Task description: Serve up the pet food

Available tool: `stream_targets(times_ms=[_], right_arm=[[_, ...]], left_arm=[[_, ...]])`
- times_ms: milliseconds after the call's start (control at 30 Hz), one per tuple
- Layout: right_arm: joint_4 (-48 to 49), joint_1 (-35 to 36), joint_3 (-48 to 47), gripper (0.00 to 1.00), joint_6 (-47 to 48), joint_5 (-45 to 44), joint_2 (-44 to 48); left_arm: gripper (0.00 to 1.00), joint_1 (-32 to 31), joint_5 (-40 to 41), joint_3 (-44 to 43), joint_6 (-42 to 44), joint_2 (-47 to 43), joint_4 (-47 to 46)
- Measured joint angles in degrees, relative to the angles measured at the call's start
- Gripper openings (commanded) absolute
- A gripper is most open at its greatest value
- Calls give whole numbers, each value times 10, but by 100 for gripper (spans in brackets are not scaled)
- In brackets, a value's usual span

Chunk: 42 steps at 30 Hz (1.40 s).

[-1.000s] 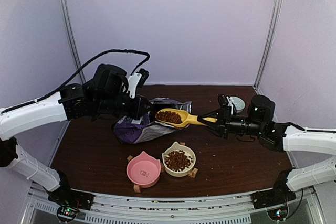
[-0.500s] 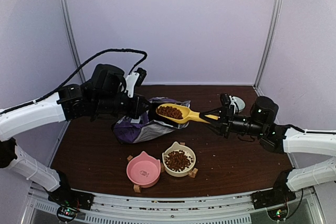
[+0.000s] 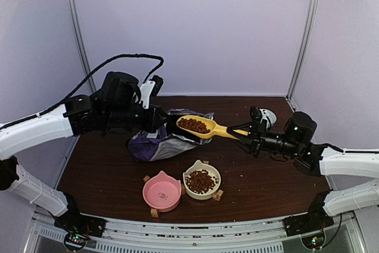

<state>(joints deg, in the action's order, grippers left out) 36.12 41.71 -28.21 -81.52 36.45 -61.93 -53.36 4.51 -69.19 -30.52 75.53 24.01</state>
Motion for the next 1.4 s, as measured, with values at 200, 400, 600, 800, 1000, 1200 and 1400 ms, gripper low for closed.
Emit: stream_targets(times_ms=[200, 400, 600, 800, 1000, 1200, 1400], right_arm=[[-12, 0, 0, 14, 1, 5, 23], [-40, 0, -5, 14, 4, 16, 45], [-73, 0, -13, 14, 10, 26, 81], [-100, 0, -17, 15, 17, 29, 105], [-142, 0, -16, 14, 26, 34, 136], [-175, 1, 2, 15, 42, 45, 186], [-222, 4, 31, 15, 66, 55, 216]], left_arm=[[0, 14, -3, 0, -12, 0, -3], [0, 21, -5, 0, -17, 0, -4], [0, 31, -5, 0, -21, 0, -4], [0, 32, -6, -2, -22, 2, -4], [0, 48, -2, -10, -16, 1, 6], [0, 92, 6, -13, -3, -17, 16], [0, 122, 17, -14, 6, -31, 29]])
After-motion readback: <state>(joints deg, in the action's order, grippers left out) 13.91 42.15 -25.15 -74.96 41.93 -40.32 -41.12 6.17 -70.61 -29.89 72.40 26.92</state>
